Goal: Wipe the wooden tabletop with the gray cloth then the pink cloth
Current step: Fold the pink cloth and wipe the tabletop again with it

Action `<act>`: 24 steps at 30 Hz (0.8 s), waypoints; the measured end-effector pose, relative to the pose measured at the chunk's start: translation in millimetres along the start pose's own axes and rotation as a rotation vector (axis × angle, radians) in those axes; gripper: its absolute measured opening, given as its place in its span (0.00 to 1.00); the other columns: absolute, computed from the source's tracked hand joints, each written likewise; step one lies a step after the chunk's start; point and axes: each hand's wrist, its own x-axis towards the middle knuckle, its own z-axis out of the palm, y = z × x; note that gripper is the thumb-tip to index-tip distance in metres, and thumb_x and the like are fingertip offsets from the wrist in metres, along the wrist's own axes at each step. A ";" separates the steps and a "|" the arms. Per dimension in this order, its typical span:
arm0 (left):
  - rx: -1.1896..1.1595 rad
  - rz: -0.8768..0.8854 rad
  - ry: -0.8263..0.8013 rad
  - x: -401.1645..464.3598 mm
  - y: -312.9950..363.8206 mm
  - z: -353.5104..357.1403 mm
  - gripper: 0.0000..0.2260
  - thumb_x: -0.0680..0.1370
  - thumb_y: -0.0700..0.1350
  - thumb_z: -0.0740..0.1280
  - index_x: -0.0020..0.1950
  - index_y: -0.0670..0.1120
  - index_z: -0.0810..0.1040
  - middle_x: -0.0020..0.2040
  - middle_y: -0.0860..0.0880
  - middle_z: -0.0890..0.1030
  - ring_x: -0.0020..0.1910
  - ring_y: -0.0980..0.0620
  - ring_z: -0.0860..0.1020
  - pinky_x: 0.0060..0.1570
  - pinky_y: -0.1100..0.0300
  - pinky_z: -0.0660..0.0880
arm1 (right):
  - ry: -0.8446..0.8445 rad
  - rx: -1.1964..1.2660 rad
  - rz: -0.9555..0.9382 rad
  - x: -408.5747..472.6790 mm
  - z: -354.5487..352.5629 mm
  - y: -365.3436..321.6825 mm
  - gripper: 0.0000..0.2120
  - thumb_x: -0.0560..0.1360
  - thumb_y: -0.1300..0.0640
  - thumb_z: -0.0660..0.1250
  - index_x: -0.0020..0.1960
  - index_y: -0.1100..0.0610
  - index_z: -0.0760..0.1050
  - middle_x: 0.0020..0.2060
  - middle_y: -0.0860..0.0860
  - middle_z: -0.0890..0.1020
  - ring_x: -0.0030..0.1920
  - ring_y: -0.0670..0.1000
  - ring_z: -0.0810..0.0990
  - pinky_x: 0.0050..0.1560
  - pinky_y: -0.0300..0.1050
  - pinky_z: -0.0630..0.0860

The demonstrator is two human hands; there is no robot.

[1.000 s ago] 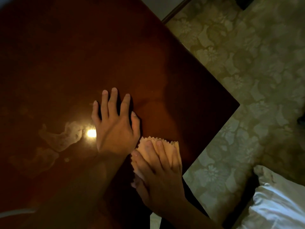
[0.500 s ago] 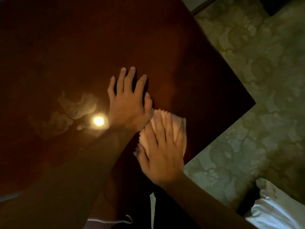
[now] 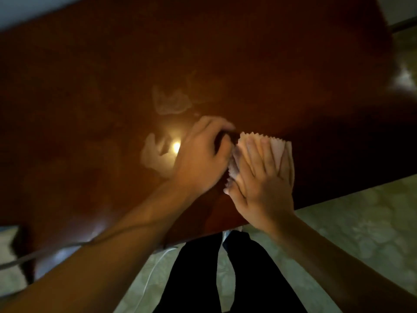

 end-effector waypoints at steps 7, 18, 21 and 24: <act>0.128 -0.338 0.298 -110.7 -104.4 -79.6 0.11 0.78 0.45 0.65 0.58 0.47 0.82 0.62 0.52 0.77 0.63 0.49 0.76 0.63 0.39 0.71 | -0.104 -0.089 -0.137 1.8 13.7 -70.6 0.33 0.80 0.41 0.56 0.82 0.53 0.62 0.82 0.58 0.60 0.82 0.64 0.56 0.79 0.69 0.47; 0.130 -0.445 0.533 -205.9 -191.5 -157.8 0.15 0.75 0.41 0.66 0.62 0.41 0.79 0.66 0.39 0.73 0.66 0.39 0.72 0.65 0.41 0.70 | -0.222 -0.105 -0.336 26.6 62.0 -270.5 0.34 0.81 0.36 0.50 0.82 0.52 0.58 0.83 0.58 0.55 0.82 0.63 0.52 0.78 0.70 0.48; 0.210 -0.408 0.552 -229.3 -219.7 -186.3 0.16 0.74 0.41 0.67 0.62 0.41 0.78 0.67 0.39 0.73 0.67 0.40 0.72 0.66 0.45 0.66 | -0.243 -0.132 -0.369 40.0 74.7 -322.9 0.35 0.81 0.36 0.49 0.83 0.52 0.57 0.83 0.58 0.55 0.83 0.62 0.50 0.79 0.69 0.43; 0.320 -0.477 0.572 -253.1 -261.5 -212.6 0.17 0.76 0.44 0.67 0.65 0.42 0.76 0.70 0.38 0.72 0.72 0.39 0.69 0.67 0.44 0.63 | -0.276 -0.190 -0.382 63.2 82.8 -365.6 0.36 0.80 0.36 0.47 0.84 0.51 0.54 0.83 0.58 0.52 0.83 0.63 0.49 0.78 0.71 0.46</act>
